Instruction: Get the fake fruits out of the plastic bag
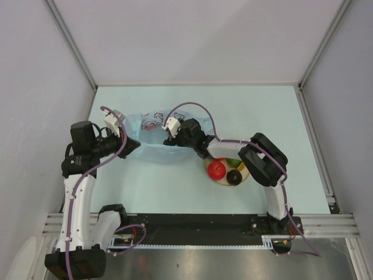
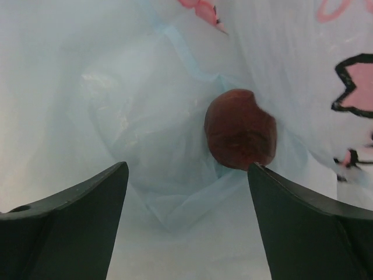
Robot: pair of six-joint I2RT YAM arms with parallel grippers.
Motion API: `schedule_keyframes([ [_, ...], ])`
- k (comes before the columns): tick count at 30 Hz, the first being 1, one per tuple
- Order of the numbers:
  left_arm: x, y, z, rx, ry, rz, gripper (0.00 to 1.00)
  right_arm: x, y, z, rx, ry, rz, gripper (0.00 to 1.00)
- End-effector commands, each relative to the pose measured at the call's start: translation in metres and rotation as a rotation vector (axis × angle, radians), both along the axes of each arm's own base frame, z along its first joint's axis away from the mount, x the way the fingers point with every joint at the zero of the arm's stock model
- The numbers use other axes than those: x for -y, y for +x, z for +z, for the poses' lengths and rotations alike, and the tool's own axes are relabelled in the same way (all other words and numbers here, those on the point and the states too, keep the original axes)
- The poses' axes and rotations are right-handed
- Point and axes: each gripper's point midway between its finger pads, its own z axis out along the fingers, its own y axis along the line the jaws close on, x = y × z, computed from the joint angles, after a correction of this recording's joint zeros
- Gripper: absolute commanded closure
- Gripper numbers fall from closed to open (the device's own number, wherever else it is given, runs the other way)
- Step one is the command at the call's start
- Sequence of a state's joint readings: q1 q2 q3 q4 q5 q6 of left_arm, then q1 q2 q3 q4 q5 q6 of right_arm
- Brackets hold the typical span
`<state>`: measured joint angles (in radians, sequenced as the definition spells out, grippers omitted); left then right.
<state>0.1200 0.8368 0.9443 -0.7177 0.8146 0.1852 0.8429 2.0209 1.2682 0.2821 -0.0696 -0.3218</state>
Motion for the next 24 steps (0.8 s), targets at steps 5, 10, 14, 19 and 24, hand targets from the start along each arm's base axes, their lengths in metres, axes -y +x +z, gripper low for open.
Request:
schedule_keyframes([
  [5,0.000,-0.002,-0.001,0.022,0.021,-0.006,1.00,-0.015,0.023,0.032,0.129,0.042,0.031,0.35],
  [10,0.000,0.002,-0.006,0.013,0.006,0.001,1.00,-0.019,0.003,0.082,0.135,0.102,0.107,0.64],
  [14,0.000,0.012,-0.003,0.030,-0.003,0.006,1.00,-0.020,-0.029,0.122,0.087,0.156,0.184,0.88],
  [19,0.001,0.019,-0.003,0.026,-0.020,0.007,1.00,-0.010,-0.063,0.184,0.072,0.252,0.246,0.88],
  [24,0.002,0.020,-0.004,0.026,-0.029,0.008,1.00,-0.001,-0.079,0.207,0.084,0.269,0.282,0.83],
])
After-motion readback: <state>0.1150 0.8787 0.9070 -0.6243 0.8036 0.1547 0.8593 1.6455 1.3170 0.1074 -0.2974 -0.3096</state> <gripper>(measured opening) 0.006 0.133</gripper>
